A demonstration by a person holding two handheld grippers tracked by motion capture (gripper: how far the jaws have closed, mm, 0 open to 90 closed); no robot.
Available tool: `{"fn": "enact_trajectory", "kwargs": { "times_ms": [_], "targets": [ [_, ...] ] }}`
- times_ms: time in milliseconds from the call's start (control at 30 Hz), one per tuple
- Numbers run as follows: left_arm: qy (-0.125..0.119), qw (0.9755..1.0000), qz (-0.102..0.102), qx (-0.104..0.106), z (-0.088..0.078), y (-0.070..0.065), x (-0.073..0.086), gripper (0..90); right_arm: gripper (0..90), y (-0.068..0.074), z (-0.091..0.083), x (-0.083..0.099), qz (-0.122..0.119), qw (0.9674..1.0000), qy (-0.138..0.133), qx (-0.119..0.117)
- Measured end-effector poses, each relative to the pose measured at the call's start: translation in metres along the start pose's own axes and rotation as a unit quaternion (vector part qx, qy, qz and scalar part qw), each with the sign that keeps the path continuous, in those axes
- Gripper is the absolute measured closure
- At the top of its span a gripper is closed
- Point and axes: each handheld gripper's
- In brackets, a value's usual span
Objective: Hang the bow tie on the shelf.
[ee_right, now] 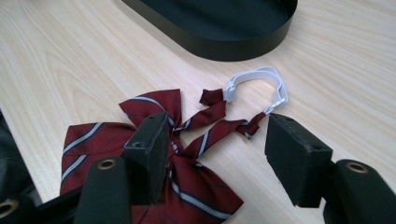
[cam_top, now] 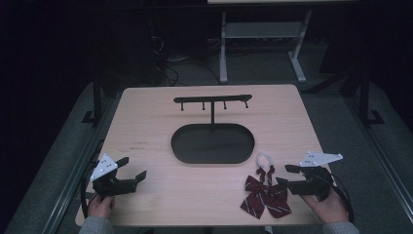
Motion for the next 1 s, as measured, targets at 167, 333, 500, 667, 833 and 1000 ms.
{"fn": "enact_trajectory", "kwargs": {
  "times_ms": [167, 333, 500, 667, 833, 1000],
  "targets": [
    [-0.001, 1.0, -0.003, -0.001, 0.0, 0.001, 0.0, 12.9, 40.6, -0.003, 0.001, -0.005, 0.002, 1.0, -0.002, 0.002],
    [-0.001, 1.0, -0.001, 0.0, 0.0, 0.0, 0.0, 12.8, 40.7, -0.008, 0.004, -0.013, 0.004, 1.0, -0.001, -0.001],
    [0.004, 1.0, 0.002, 0.0, 0.001, 0.0, 0.0, 12.8, 41.0, -0.01, 0.008, -0.021, 0.002, 1.0, 0.0, -0.002],
    [0.003, 1.0, 0.003, 0.001, 0.001, -0.001, 0.0, 12.9, 41.4, -0.012, 0.013, -0.029, -0.002, 1.0, 0.004, 0.0],
    [0.003, 1.0, 0.002, 0.002, 0.001, 0.0, 0.0, 12.9, 42.4, -0.018, 0.019, -0.035, 0.001, 0.9999, 0.012, 0.0],
    [0.003, 1.0, 0.0, 0.003, 0.001, -0.001, 0.0, 12.8, 43.3, -0.025, 0.025, -0.04, 0.015, 0.9997, 0.022, 0.003]
  ]
}}
Point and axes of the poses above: each handheld gripper's, and its own axes: z roughly forward along the jaws, x roughly out of its underside, y roughly to its left, and after that the axes turned 4 degrees about y, right-handed
